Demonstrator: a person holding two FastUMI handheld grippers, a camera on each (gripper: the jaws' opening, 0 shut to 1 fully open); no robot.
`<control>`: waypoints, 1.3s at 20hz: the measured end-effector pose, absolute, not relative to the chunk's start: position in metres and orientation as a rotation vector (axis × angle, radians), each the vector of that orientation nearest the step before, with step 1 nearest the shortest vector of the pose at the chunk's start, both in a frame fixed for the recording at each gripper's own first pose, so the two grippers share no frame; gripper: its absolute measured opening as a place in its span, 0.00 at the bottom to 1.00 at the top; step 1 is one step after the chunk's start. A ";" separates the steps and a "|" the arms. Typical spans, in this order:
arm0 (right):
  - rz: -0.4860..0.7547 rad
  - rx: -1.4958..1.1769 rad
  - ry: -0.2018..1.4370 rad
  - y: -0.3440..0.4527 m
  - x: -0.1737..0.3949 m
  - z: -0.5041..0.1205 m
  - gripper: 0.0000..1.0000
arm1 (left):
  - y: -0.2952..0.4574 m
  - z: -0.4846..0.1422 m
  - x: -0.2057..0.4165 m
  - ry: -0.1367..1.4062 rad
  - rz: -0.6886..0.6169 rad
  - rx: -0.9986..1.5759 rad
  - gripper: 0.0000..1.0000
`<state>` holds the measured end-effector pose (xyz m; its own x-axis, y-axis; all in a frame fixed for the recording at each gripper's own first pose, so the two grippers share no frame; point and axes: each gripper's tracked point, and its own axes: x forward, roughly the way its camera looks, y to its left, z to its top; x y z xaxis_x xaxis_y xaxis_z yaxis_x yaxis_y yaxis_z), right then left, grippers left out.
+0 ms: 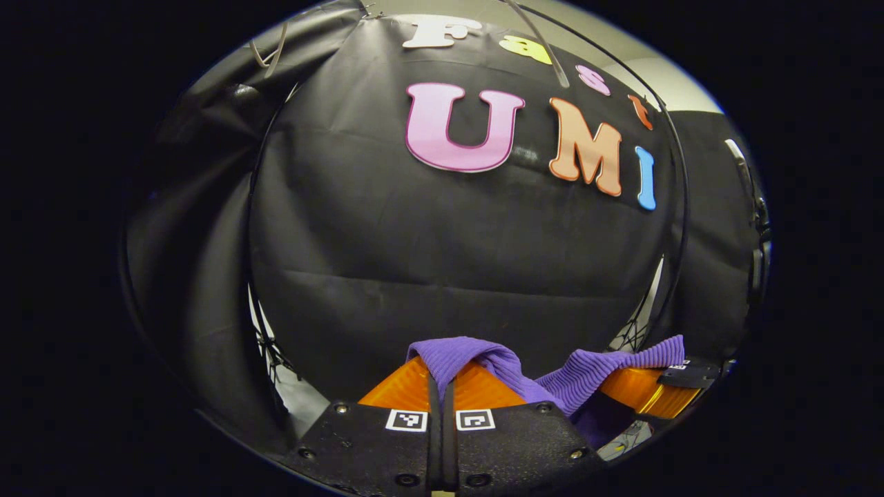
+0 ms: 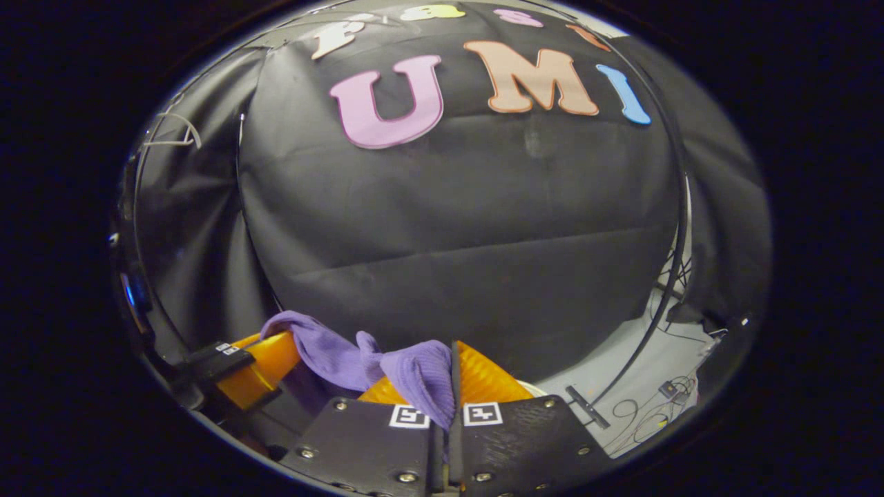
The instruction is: Grasp the clothes on the hanger with both hands and then place them into the laundry hamper below.
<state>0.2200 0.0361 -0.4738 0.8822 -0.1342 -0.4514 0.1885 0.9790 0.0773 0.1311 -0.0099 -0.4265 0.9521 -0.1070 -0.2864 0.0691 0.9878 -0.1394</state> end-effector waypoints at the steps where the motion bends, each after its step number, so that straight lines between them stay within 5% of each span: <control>1: -0.177 0.116 0.485 0.035 0.215 -0.487 0.08 | -0.008 -0.436 0.128 0.312 -0.089 -0.110 0.01; 10: -0.213 0.084 0.767 0.026 0.186 -0.567 0.11 | -0.017 -0.520 0.105 0.639 -0.107 -0.119 0.11; 14: -0.239 0.053 0.688 0.015 0.194 -0.530 0.55 | -0.022 -0.528 0.106 0.708 -0.099 -0.132 0.70; 15: -0.237 0.048 0.673 0.015 0.192 -0.523 0.55 | -0.025 -0.531 0.103 0.729 -0.097 -0.144 0.86; 18: -0.232 0.038 0.662 0.013 0.185 -0.516 0.86 | -0.034 -0.508 0.100 0.690 -0.130 -0.150 0.81; 21: -0.223 0.061 0.642 0.015 0.178 -0.504 0.97 | -0.028 -0.466 0.106 0.588 -0.112 -0.150 0.97; 26: -0.218 0.067 0.577 0.017 0.170 -0.461 0.98 | -0.021 -0.428 0.092 0.551 -0.099 -0.126 0.97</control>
<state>0.1701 0.0166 -0.4611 0.8158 -0.1858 -0.5477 0.2234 0.9747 0.0021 0.0924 -0.0210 -0.4279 0.8473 -0.1279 -0.5154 0.0602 0.9874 -0.1461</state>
